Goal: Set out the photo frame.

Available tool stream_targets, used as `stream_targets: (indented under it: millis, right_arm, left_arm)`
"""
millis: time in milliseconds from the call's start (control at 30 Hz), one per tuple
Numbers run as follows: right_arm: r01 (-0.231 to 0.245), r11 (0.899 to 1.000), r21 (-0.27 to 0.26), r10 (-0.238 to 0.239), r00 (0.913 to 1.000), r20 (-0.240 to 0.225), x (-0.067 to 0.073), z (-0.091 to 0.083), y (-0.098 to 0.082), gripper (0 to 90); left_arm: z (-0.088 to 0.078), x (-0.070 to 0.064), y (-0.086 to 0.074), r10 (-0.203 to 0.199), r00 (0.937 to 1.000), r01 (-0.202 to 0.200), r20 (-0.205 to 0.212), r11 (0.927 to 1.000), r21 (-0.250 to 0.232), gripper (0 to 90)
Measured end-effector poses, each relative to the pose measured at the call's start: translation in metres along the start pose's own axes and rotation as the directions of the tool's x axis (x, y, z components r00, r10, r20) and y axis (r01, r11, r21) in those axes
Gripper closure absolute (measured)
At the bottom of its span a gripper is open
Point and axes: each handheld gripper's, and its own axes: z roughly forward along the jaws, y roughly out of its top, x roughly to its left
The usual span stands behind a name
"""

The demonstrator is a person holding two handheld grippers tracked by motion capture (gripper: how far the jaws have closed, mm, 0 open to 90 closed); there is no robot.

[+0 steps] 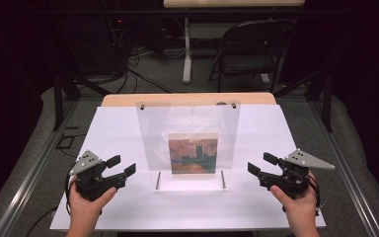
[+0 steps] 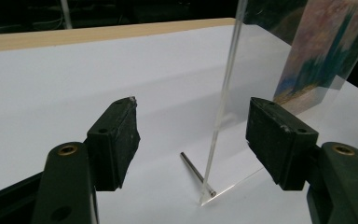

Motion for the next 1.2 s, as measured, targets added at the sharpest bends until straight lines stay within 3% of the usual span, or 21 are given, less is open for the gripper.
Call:
stream_targets:
  millis: [100, 133, 300, 333, 433, 467, 533, 733, 800, 833, 1000, 1200]
  right_arm:
    - [-0.012, 1.000, 0.009, 0.012, 0.9997, 0.022, -0.005, -0.002, -0.005, 28.4]
    - [-0.013, 1.000, 0.008, 0.013, 0.9995, 0.030, -0.006, -0.001, -0.007, 28.3]
    - [-0.020, 1.000, 0.021, 0.020, 0.9990, 0.040, -0.008, 0.003, -0.018, 28.1]
    - [-0.001, 0.999, 0.033, -0.001, 0.9985, 0.056, -0.008, 0.007, -0.026, 28.1]
    - [0.008, 0.999, 0.045, -0.011, 0.9980, 0.063, -0.008, 0.013, -0.035, 28.1]
    - [0.010, 0.999, 0.044, -0.012, 0.9983, 0.058, -0.007, 0.015, -0.038, 28.1]
    - [0.030, 0.998, 0.054, -0.033, 0.9975, 0.062, -0.006, 0.018, -0.044, 28.1]
    - [0.076, 0.993, 0.086, -0.081, 0.9947, 0.062, -0.004, 0.031, -0.059, 28.1]
    - [0.086, 0.991, 0.098, -0.092, 0.9939, 0.060, -0.005, 0.033, -0.060, 28.1]
    - [0.068, 0.989, 0.131, -0.075, 0.9961, 0.047, -0.008, 0.040, -0.064, 27.8]
    - [0.020, 0.983, 0.185, -0.026, 0.9991, 0.034, -0.012, 0.048, -0.070, 27.8]
    - [0.036, 0.972, 0.233, -0.045, 0.9985, 0.032, -0.012, 0.051, -0.073, 27.8]
  left_arm:
    - [-0.003, 0.005, -0.005, -0.011, 0.9996, 0.010, -0.025, 0.9999, -0.011, 33.8]
    - [-0.004, 0.009, -0.011, -0.011, 0.9977, 0.010, -0.067, 0.9999, -0.012, 33.6]
    - [-0.002, 0.019, -0.025, -0.061, 0.9952, 0.061, -0.077, 0.9982, -0.005, 32.5]
    - [0.000, 0.023, -0.034, -0.072, 0.9937, 0.073, -0.086, 0.9974, 0.003, 32.4]
    - [0.003, 0.026, -0.041, -0.061, 0.9928, 0.061, -0.103, 0.9981, -0.003, 32.4]
    - [0.005, 0.028, -0.049, -0.032, 0.9920, 0.032, -0.123, 0.9995, -0.001, 32.4]
    - [0.007, 0.030, -0.053, -0.024, 0.9909, 0.024, -0.133, 0.9997, 0.000, 32.4]
    - [0.018, 0.039, -0.070, 0.022, 0.9871, -0.015, -0.159, 0.9988, 0.047, 30.8]
    - [0.019, 0.040, -0.071, 0.026, 0.9867, -0.019, -0.160, 0.9986, 0.048, 30.4]
    - [0.021, 0.041, -0.072, 0.030, 0.9867, -0.022, -0.159, 0.9982, 0.056, 30.3]
    - [0.023, 0.042, -0.074, 0.007, 0.9916, -0.001, -0.129, 0.9989, 0.047, 30.1]
    - [0.030, 0.038, -0.075, 0.029, 0.9924, -0.020, -0.119, 0.9968, 0.078, 30.5]
